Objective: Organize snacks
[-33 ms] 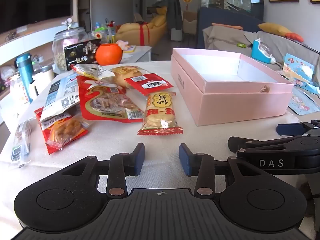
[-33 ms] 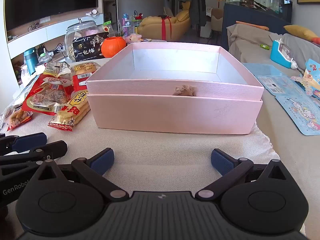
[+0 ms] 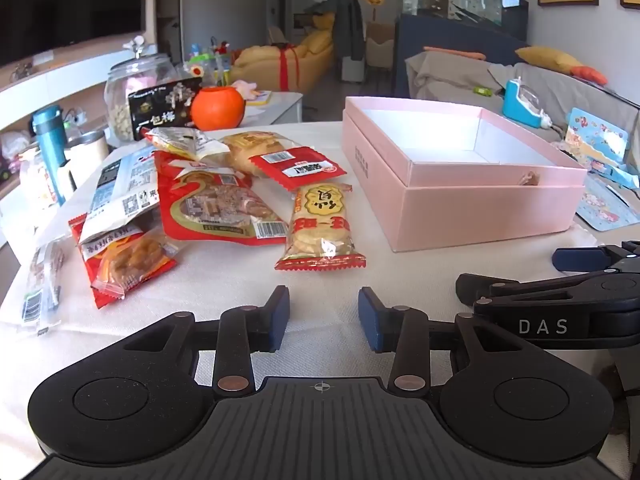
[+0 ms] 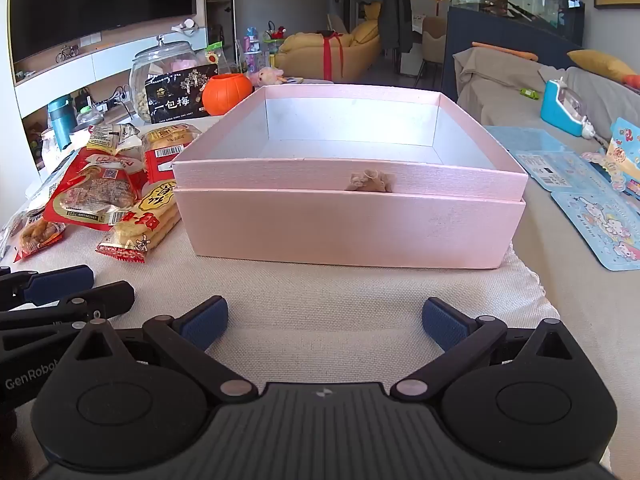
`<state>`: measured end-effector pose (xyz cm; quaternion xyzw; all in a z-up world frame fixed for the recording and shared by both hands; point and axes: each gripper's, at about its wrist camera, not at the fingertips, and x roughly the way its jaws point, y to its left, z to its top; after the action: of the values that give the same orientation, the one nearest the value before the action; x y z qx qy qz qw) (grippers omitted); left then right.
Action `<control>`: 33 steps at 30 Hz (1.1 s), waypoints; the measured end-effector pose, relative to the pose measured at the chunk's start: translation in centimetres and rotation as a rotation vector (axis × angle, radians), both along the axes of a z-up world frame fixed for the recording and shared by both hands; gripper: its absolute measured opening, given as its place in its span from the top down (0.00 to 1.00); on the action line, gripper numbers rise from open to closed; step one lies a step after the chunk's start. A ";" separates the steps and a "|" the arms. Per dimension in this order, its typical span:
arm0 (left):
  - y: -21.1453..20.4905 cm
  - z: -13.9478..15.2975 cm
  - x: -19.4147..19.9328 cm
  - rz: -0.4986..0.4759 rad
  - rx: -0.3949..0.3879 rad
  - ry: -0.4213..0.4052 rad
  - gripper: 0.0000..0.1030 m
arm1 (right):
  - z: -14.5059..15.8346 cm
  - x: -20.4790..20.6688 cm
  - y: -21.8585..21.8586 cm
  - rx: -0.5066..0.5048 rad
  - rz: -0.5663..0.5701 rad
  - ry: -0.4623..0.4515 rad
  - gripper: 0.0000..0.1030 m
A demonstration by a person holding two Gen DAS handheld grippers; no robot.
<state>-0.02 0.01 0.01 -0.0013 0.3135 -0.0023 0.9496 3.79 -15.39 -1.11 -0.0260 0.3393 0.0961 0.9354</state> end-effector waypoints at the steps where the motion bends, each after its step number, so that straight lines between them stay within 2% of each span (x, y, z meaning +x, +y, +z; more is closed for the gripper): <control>1: -0.1 0.0 0.0 0.000 0.002 0.000 0.57 | 0.0 0.0 0.0 0.000 0.000 0.001 0.00; 33: 0.0 0.0 0.0 0.000 -0.012 0.001 0.58 | 0.0 -0.1 -0.1 -0.002 0.000 0.001 0.00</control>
<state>-0.02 0.03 0.03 -0.0068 0.3139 -0.0042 0.9494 3.72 -15.49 -1.09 -0.0268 0.3401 0.0958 0.9351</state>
